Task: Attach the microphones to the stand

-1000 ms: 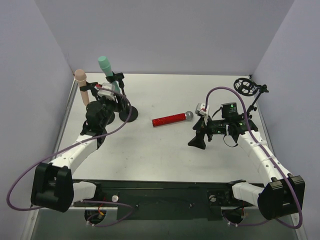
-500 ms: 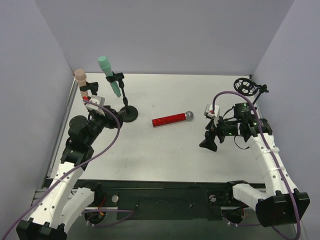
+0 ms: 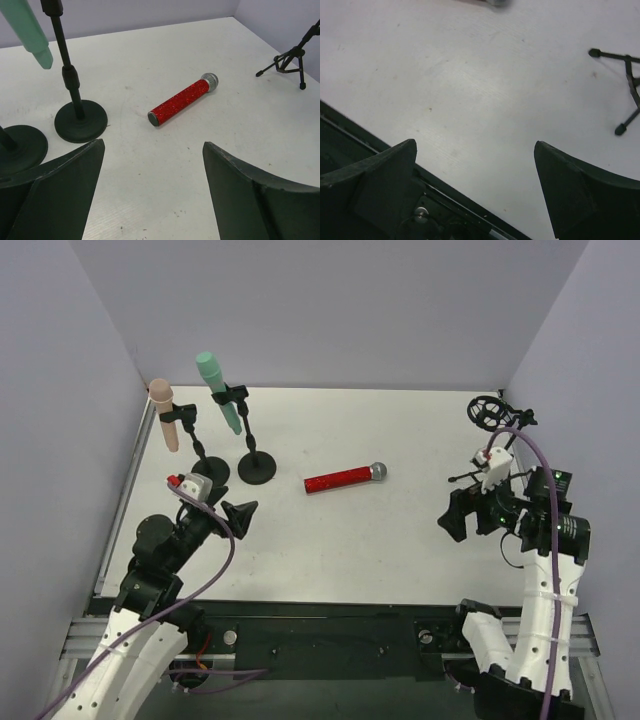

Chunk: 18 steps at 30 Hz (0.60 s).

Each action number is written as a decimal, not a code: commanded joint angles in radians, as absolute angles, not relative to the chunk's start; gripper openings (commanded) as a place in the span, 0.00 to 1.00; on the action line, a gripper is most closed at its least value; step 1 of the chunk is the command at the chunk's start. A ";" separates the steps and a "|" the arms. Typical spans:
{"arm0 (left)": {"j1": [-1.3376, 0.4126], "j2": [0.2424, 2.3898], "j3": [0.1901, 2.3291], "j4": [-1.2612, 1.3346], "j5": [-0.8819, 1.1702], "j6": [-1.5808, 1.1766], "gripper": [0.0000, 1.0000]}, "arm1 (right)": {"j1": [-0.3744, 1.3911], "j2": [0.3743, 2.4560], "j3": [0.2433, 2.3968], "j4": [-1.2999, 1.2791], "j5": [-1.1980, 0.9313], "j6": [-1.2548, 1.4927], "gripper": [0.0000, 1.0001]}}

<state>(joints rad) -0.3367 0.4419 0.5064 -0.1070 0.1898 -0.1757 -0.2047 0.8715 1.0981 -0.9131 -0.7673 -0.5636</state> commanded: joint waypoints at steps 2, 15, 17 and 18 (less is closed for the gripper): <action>-0.393 0.387 0.515 -0.097 0.169 -0.158 0.91 | -0.394 0.812 1.002 -0.737 -0.677 -0.309 0.97; -0.426 0.330 0.503 -0.101 0.150 -0.135 0.91 | -0.463 0.943 0.951 -0.212 -0.224 0.049 1.00; -0.426 0.333 0.503 -0.101 0.150 -0.132 0.91 | -0.465 0.960 0.916 -0.108 -0.273 0.015 1.00; -0.425 0.333 0.503 -0.101 0.150 -0.130 0.91 | -0.465 0.975 0.907 -0.080 -0.287 0.008 1.00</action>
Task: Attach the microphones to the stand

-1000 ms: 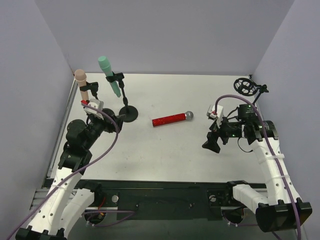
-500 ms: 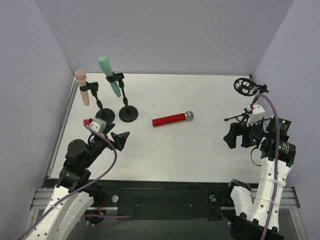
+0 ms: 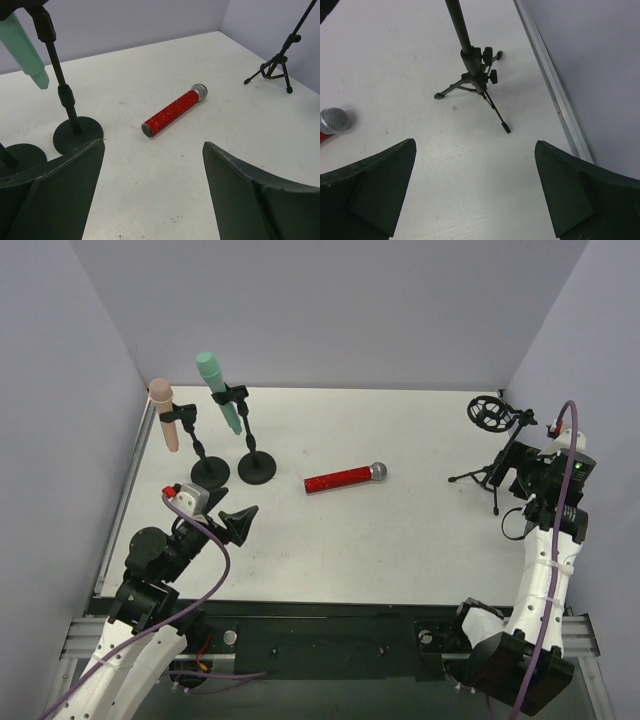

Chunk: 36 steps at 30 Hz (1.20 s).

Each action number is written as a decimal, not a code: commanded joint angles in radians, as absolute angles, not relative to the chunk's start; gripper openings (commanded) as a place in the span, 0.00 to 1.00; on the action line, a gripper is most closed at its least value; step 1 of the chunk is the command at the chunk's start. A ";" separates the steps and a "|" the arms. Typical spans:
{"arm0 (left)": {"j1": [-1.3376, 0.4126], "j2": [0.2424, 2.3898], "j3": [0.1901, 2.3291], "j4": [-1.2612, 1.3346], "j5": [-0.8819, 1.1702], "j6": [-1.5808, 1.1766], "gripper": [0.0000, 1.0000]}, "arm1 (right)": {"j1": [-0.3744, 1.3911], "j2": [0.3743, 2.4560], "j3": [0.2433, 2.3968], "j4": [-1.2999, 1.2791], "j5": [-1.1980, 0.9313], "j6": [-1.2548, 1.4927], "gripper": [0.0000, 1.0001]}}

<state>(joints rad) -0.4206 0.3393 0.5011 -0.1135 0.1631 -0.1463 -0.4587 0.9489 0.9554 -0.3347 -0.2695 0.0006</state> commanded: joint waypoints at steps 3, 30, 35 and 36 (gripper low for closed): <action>-0.423 0.339 0.503 -0.104 0.149 -0.127 0.91 | -0.465 1.005 0.858 0.075 -0.298 -0.072 1.00; -0.408 0.403 0.506 -0.106 0.155 -0.115 0.91 | -0.468 1.408 0.790 0.856 -0.460 -0.035 0.50; -0.403 0.411 0.506 -0.104 0.158 -0.114 0.91 | -0.468 1.434 0.810 0.853 -0.471 -0.049 0.39; -0.403 0.410 0.506 -0.104 0.158 -0.112 0.91 | -0.468 1.437 0.814 0.842 -0.492 -0.057 0.35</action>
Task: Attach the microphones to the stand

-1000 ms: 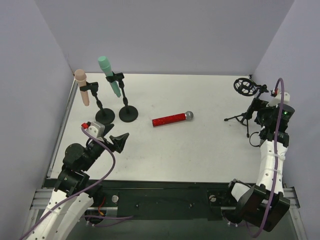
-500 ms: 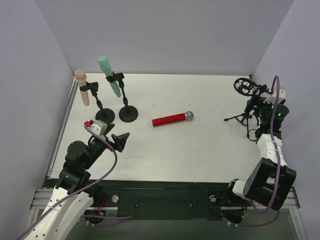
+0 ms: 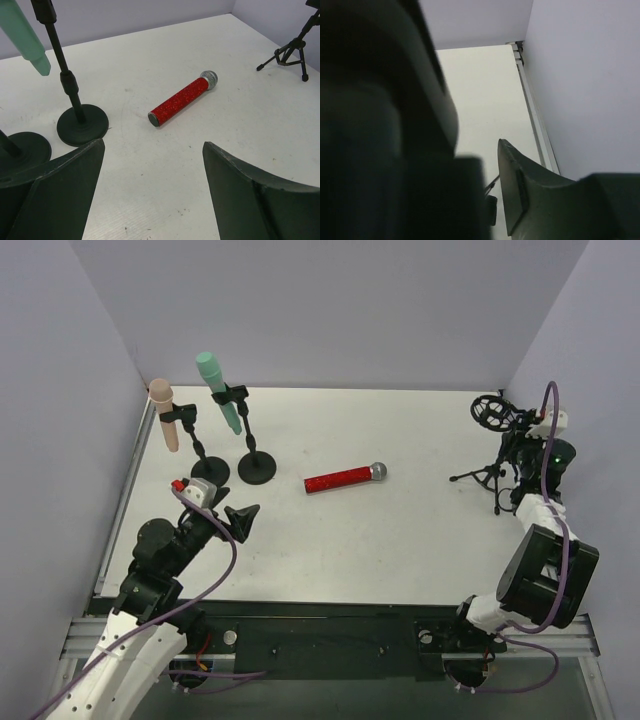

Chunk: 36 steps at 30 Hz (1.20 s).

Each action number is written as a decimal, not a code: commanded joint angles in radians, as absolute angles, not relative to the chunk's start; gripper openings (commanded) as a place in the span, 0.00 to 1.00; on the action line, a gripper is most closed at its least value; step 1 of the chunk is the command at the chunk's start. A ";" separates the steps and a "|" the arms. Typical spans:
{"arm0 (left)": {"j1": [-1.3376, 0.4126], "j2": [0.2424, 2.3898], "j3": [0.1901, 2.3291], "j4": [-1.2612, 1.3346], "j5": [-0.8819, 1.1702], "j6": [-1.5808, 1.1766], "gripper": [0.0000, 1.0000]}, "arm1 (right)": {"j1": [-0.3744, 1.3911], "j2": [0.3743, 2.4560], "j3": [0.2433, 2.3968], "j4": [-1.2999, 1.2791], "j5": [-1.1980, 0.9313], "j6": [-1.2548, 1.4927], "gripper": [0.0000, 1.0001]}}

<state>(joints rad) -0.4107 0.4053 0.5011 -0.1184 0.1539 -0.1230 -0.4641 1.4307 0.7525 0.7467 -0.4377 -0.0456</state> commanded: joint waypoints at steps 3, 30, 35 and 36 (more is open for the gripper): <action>-0.403 0.413 0.506 -0.101 0.166 -0.112 0.91 | -0.468 1.450 0.851 0.780 -0.566 -0.075 0.17; -0.385 0.457 0.497 -0.040 0.293 -0.138 0.92 | 0.029 1.137 0.649 0.535 -0.813 -0.137 0.07; -0.382 0.495 0.494 -0.015 0.362 -0.156 0.92 | 0.063 1.108 0.595 0.537 -0.839 -0.189 0.18; -0.382 0.506 0.495 0.021 0.373 -0.160 0.92 | 0.064 1.103 0.582 0.526 -0.848 -0.211 0.20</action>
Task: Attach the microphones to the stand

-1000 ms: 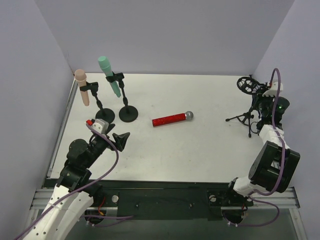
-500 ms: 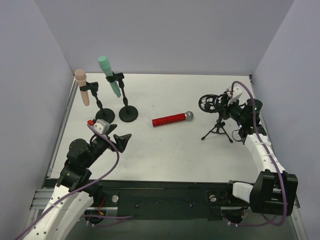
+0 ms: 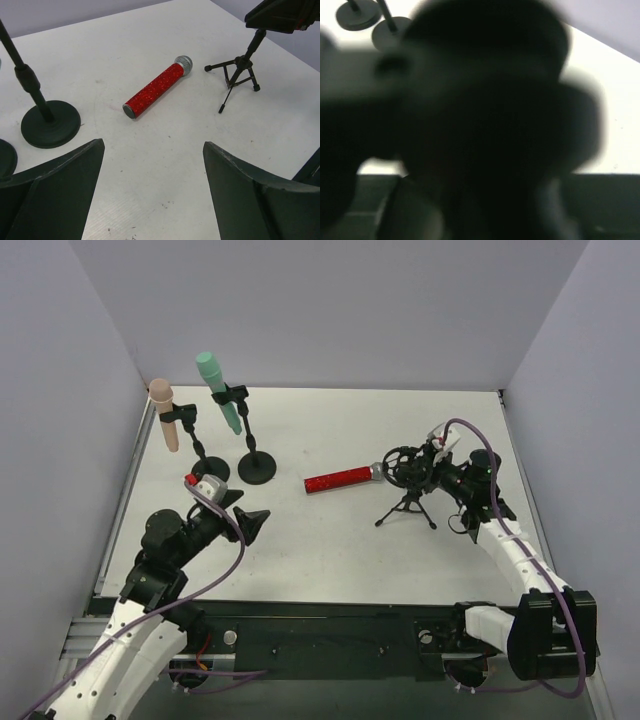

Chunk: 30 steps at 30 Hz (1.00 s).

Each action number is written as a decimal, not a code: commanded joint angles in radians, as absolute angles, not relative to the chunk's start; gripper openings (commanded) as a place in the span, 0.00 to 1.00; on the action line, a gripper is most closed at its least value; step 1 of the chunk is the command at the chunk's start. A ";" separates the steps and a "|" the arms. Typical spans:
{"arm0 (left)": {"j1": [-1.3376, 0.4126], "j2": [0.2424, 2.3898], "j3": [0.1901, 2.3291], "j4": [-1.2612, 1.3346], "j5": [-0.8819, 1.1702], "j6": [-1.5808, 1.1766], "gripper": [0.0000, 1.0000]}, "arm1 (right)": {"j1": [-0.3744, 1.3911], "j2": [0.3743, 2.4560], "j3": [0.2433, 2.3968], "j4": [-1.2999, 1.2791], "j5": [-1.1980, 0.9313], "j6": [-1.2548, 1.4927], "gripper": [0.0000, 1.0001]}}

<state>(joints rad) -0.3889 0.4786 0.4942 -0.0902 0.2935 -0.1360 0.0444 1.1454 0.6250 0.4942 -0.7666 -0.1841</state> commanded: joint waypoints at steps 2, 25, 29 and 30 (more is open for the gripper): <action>-0.382 0.518 0.491 0.055 0.406 -0.179 0.92 | 0.063 1.085 0.568 0.503 -0.877 -0.239 0.26; -0.466 1.090 0.786 0.100 0.450 -0.184 0.96 | -0.274 0.927 1.000 -0.730 -0.704 -0.658 1.00; -0.555 1.266 0.995 -0.133 0.351 -0.013 0.95 | -0.369 0.945 1.028 -0.779 -0.782 -0.571 1.00; -0.569 1.304 1.032 -0.190 0.341 0.038 0.95 | -0.392 0.965 1.029 -0.778 -0.813 -0.527 1.00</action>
